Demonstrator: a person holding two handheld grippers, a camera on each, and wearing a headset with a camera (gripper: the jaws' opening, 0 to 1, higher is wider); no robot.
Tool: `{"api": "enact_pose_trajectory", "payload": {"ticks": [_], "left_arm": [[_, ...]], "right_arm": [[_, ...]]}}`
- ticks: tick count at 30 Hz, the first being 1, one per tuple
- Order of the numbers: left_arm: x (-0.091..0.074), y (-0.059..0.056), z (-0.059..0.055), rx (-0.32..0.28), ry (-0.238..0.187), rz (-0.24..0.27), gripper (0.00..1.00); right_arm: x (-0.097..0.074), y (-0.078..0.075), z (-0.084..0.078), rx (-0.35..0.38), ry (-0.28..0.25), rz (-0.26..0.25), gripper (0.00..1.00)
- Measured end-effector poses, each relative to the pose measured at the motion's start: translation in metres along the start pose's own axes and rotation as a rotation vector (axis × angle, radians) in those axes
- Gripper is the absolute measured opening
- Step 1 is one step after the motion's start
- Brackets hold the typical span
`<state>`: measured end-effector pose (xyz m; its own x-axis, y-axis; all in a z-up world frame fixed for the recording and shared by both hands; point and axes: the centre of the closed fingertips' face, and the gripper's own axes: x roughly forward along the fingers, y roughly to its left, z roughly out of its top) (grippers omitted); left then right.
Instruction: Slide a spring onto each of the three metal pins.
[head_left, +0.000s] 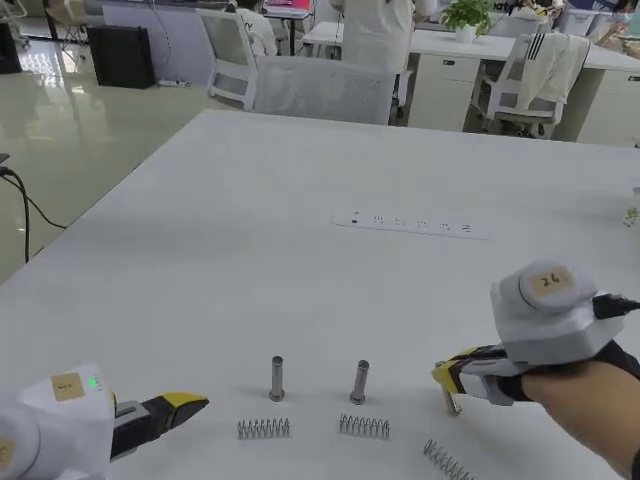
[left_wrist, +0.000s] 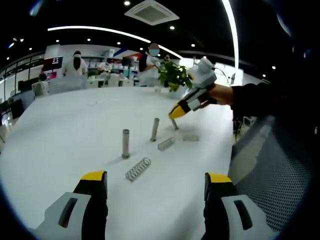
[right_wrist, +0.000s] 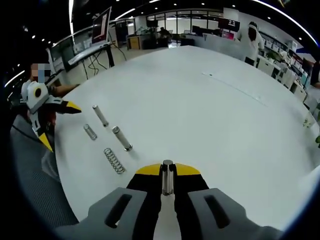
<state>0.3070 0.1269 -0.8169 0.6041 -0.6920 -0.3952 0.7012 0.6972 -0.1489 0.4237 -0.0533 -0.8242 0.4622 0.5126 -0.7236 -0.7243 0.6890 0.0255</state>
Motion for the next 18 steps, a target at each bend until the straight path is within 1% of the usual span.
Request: {"api": "enact_pose_trajectory", "payload": {"ticks": [3, 6, 18], "left_arm": [[-0.0001, 0.0006, 0.0002, 0.002, -0.001, 0.003, 0.76], [-0.0001, 0.0004, -0.0004, 0.003, 0.001, 0.002, 0.76], [-0.0007, 0.0008, -0.0016, 0.004, 0.006, 0.004, 0.76]], "right_arm": [[-0.0018, 0.0037, 0.0025, -0.002, -0.015, 0.007, 0.05], [-0.001, 0.0023, 0.004, -0.006, -0.022, 0.004, 0.05], [-0.0019, 0.0098, 0.006, -0.012, -0.038, 0.021, 0.05]]}}
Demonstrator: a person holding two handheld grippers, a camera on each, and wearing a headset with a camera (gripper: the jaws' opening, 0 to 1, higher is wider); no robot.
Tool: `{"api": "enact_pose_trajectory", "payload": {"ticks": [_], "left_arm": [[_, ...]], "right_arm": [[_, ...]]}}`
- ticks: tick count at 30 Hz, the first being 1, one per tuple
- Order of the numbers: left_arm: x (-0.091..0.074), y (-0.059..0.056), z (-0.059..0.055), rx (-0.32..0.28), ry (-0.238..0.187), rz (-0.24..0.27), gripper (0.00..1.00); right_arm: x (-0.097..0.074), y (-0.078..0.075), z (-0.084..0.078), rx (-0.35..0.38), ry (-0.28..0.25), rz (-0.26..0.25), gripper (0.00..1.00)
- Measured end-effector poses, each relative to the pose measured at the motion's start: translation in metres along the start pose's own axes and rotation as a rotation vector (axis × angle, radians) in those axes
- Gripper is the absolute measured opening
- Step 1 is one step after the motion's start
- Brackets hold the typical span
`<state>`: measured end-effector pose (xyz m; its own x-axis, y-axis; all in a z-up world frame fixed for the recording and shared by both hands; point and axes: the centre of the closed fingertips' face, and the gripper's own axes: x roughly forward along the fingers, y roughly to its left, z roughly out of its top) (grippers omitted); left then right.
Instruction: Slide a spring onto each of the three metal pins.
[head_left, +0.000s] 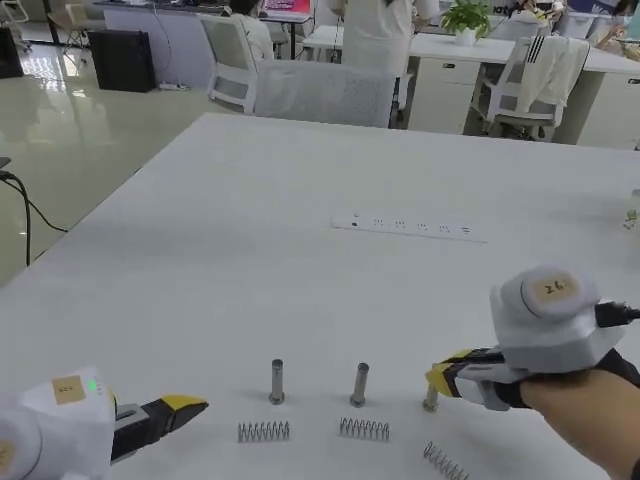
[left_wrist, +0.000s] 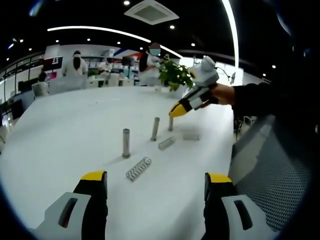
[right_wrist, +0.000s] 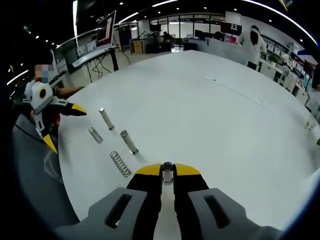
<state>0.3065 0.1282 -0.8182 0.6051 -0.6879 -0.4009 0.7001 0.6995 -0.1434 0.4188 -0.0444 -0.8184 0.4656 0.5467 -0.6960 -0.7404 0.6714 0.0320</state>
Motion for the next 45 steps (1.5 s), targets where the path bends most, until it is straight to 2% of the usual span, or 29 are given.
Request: {"api": "enact_pose_trajectory", "payload": {"ticks": [8, 14, 28, 38, 45], "left_arm": [[0.0, 0.0, -0.001, 0.003, 0.006, -0.001, 0.76], [-0.003, 0.002, 0.003, -0.001, -0.008, 0.012, 0.76], [-0.007, 0.006, 0.009, -0.002, -0.027, 0.035, 0.76], [-0.01, 0.007, 0.013, -0.005, -0.042, 0.047, 0.76], [-0.01, 0.006, 0.015, -0.005, -0.047, 0.046, 0.76]], "right_arm": [[-0.003, -0.001, -0.003, 0.014, 0.006, 0.0, 0.05], [-0.003, 0.001, -0.003, -0.016, 0.007, -0.002, 0.05], [-0.003, 0.001, -0.006, -0.016, 0.007, 0.004, 0.06], [-0.004, 0.0, -0.011, -0.017, 0.013, 0.004, 0.09], [-0.01, 0.002, -0.017, -0.019, 0.019, 0.004, 0.13]]}}
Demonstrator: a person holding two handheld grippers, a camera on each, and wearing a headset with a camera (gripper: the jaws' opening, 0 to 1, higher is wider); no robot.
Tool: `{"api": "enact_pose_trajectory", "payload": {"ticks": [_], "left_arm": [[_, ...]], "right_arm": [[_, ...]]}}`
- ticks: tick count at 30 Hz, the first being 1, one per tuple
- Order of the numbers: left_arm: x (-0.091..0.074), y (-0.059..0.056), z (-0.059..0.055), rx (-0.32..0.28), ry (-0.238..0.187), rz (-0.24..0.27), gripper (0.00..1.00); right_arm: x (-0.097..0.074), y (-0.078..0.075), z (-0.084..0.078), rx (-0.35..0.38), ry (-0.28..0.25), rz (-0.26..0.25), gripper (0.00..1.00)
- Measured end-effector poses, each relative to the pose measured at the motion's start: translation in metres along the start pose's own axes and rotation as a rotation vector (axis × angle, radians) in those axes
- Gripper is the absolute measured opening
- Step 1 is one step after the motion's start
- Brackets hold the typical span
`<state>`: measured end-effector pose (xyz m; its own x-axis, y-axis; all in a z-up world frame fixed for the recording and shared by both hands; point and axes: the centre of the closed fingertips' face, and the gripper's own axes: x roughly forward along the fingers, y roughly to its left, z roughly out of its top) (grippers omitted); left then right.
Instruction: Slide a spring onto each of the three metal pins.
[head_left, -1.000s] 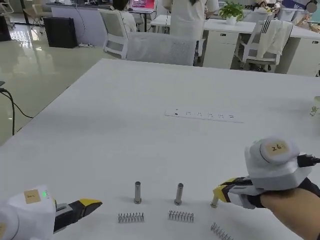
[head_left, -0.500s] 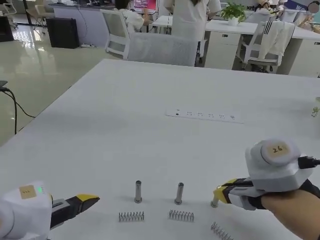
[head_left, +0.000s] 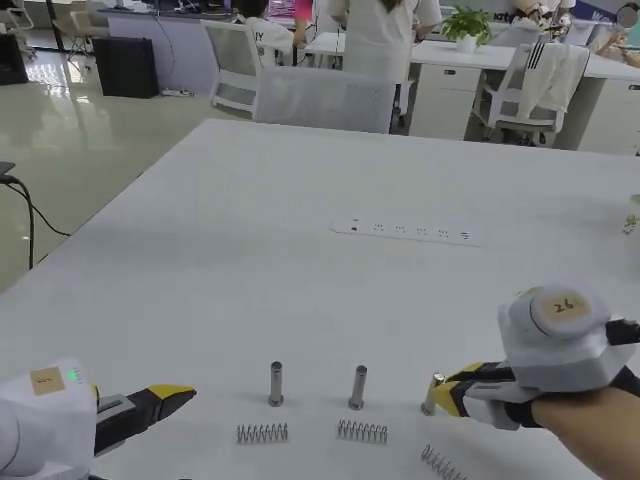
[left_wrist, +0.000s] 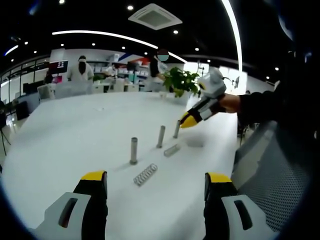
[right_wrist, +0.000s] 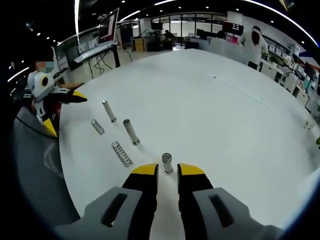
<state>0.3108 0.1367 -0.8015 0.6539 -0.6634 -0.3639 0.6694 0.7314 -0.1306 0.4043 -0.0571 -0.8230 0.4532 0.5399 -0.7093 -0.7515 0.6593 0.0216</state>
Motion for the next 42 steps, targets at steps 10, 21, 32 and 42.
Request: {"api": "enact_pose_trajectory", "payload": {"ticks": [10, 21, 32, 42], "left_arm": [[0.001, -0.003, 0.002, -0.004, -0.008, -0.011, 0.76], [0.002, -0.007, 0.003, -0.003, -0.01, -0.026, 0.75], [0.002, -0.007, 0.004, -0.008, -0.015, -0.032, 0.75], [0.003, -0.007, 0.004, -0.01, -0.017, -0.036, 0.74]], "right_arm": [[-0.013, 0.017, -0.022, -0.025, 0.04, 0.031, 0.16], [-0.015, 0.038, -0.044, -0.052, 0.105, 0.077, 0.16], [-0.013, 0.046, -0.064, -0.105, 0.188, 0.089, 0.14], [-0.012, 0.045, -0.073, -0.134, 0.23, 0.081, 0.12]]}}
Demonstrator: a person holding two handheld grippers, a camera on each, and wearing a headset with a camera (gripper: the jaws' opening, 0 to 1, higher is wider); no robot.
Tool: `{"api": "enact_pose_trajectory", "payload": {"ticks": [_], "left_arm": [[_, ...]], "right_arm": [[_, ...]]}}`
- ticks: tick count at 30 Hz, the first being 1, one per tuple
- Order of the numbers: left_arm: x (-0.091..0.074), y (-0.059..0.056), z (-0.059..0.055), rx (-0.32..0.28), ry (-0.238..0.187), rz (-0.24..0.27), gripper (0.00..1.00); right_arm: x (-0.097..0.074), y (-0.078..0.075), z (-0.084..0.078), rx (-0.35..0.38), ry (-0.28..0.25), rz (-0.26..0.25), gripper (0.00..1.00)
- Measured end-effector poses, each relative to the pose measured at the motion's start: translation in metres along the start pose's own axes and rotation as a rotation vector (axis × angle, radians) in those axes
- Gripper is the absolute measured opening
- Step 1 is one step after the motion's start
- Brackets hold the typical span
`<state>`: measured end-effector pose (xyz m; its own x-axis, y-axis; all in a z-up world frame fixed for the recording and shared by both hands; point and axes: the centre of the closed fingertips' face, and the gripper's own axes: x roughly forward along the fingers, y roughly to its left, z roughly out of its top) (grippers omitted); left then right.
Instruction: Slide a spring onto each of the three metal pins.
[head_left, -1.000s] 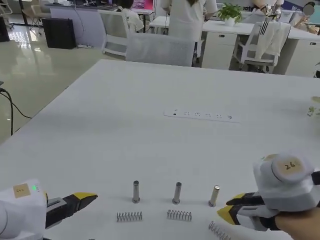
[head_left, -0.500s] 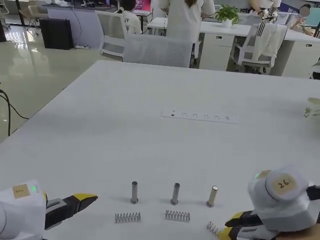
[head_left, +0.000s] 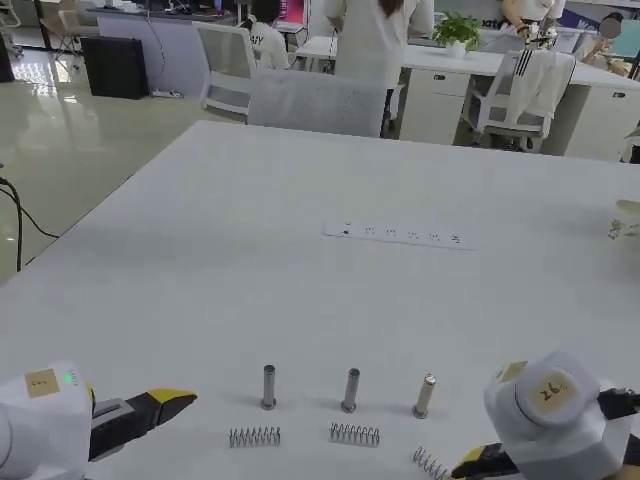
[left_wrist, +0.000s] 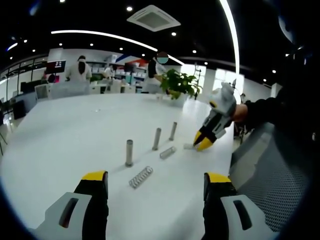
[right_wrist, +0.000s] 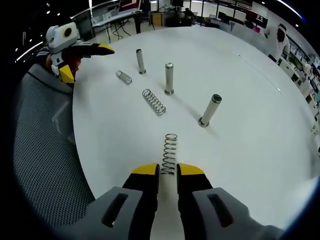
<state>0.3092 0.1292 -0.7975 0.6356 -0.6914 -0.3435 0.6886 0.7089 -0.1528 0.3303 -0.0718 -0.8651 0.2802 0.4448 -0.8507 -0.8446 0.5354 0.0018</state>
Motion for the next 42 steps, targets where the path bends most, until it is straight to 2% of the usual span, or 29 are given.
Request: {"api": "enact_pose_trajectory", "payload": {"ticks": [11, 16, 19, 25, 29, 32, 42], "left_arm": [[0.0, -0.003, 0.001, 0.0, -0.001, -0.013, 0.74], [0.0, -0.004, 0.002, 0.005, 0.0, -0.022, 0.73], [0.001, -0.007, 0.004, 0.022, 0.004, -0.038, 0.71], [0.004, -0.017, 0.01, 0.054, 0.021, -0.089, 0.67], [0.008, -0.025, 0.013, 0.093, 0.05, -0.132, 0.65], [0.01, -0.031, 0.018, 0.107, 0.059, -0.167, 0.61], [0.023, -0.047, 0.027, 0.18, 0.105, -0.267, 0.55]], "right_arm": [[-0.002, -0.004, 0.001, -0.026, 0.0, -0.015, 0.08], [-0.01, -0.004, 0.015, -0.021, -0.039, -0.018, 0.08], [-0.013, 0.001, 0.024, -0.035, -0.052, -0.006, 0.08], [-0.014, 0.011, 0.043, -0.078, -0.065, 0.026, 0.07], [-0.013, 0.017, 0.053, -0.109, -0.065, 0.044, 0.07], [-0.013, 0.021, 0.061, -0.132, -0.069, 0.055, 0.07], [-0.018, 0.029, 0.075, -0.168, -0.078, 0.076, 0.08]]}}
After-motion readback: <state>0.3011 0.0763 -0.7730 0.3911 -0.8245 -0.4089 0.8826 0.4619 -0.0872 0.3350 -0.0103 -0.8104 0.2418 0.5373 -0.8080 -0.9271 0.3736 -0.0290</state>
